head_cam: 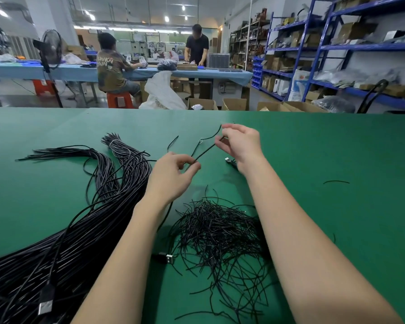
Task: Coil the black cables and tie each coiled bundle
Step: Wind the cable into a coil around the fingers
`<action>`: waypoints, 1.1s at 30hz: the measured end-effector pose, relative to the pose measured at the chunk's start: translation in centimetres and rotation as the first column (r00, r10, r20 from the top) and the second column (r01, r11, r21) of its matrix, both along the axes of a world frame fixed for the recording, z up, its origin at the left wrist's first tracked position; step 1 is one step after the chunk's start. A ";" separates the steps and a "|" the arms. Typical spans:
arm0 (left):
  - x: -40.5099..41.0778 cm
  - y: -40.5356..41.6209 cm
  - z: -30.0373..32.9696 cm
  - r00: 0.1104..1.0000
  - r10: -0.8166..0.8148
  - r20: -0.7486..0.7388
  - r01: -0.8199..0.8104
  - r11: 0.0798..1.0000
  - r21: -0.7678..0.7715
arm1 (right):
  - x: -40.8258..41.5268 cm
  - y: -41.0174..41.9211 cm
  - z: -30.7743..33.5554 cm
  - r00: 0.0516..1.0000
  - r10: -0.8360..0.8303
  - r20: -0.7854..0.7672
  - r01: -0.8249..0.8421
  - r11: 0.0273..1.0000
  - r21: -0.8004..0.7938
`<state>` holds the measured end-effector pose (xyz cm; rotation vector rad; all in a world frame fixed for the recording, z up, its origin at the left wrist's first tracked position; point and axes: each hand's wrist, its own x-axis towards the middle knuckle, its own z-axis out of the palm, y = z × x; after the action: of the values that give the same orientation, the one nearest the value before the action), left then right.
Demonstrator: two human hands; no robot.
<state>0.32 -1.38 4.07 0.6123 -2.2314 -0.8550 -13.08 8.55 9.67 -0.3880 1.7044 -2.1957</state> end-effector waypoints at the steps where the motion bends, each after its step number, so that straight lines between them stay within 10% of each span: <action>1: 0.0 0.0 0.0 1.000 -0.007 -0.018 0.007 1.000 0.026 | -0.3 0.7 -0.1 0.995 -0.058 -0.084 0.069 0.989 0.128; 9: -0.4 2.0 0.5 0.969 -0.247 -0.017 0.243 0.934 0.262 | 0.5 7.1 -2.7 0.859 0.214 -0.465 0.212 0.677 0.704; 13: -0.9 2.6 0.6 0.961 -0.278 -0.011 0.273 0.938 0.215 | 1.5 7.1 -4.2 0.658 0.508 -0.556 0.062 0.699 0.712; 17: -0.5 2.2 0.4 0.962 -0.271 0.027 0.258 0.938 0.231 | 0.2 7.5 -5.0 0.825 0.191 -0.532 0.144 0.839 0.524; 21: -0.2 1.7 0.9 0.949 -0.314 -0.020 0.306 0.909 0.281 | -1.9 10.3 -4.7 0.890 -0.043 -0.455 0.329 0.752 0.571; 27: -1.5 3.2 0.7 0.952 -0.302 -0.059 0.306 0.949 0.080 | -0.1 10.7 -3.4 0.702 0.329 -0.632 0.207 0.754 0.623; 33: -1.3 4.2 0.9 0.953 -0.190 -0.237 0.167 0.979 -0.117 | 1.6 8.0 -3.5 0.731 0.381 -0.566 0.088 0.769 0.633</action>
<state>-1.00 2.78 4.94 0.2449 -2.1063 -0.8564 -11.44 16.55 6.16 -1.1918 2.5196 -1.2609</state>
